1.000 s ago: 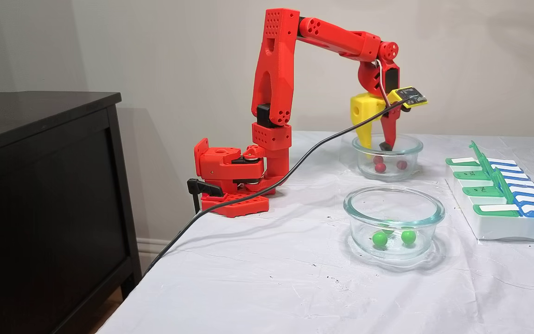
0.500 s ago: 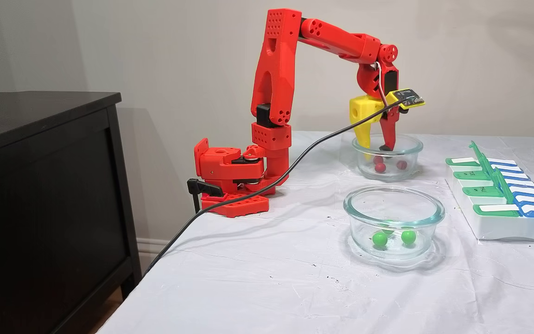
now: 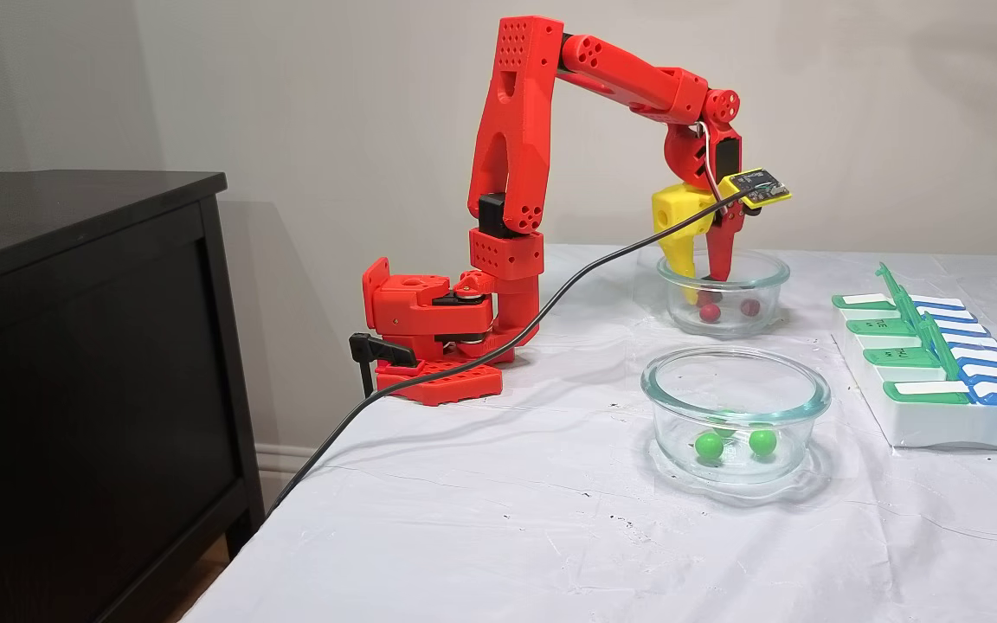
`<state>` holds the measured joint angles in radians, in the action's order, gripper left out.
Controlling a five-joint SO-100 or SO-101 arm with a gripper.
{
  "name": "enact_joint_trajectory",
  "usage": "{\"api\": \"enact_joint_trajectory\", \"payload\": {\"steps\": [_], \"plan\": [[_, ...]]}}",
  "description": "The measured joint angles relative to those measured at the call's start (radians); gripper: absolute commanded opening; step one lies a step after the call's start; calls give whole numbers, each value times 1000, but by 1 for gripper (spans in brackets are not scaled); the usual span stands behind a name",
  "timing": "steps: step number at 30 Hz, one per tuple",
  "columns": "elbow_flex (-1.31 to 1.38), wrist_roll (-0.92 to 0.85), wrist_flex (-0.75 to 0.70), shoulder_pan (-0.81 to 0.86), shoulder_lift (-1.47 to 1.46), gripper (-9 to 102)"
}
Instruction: Sort medicines into box.
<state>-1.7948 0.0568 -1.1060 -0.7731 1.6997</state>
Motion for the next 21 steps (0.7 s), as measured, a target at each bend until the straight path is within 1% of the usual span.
{"api": "enact_joint_trajectory", "payload": {"steps": [8,14,21], "plan": [[-38,-18,15,-26,18,0],[-222,-20,129,-44,143,0],[-218,-20,130,-48,130,0]]}}
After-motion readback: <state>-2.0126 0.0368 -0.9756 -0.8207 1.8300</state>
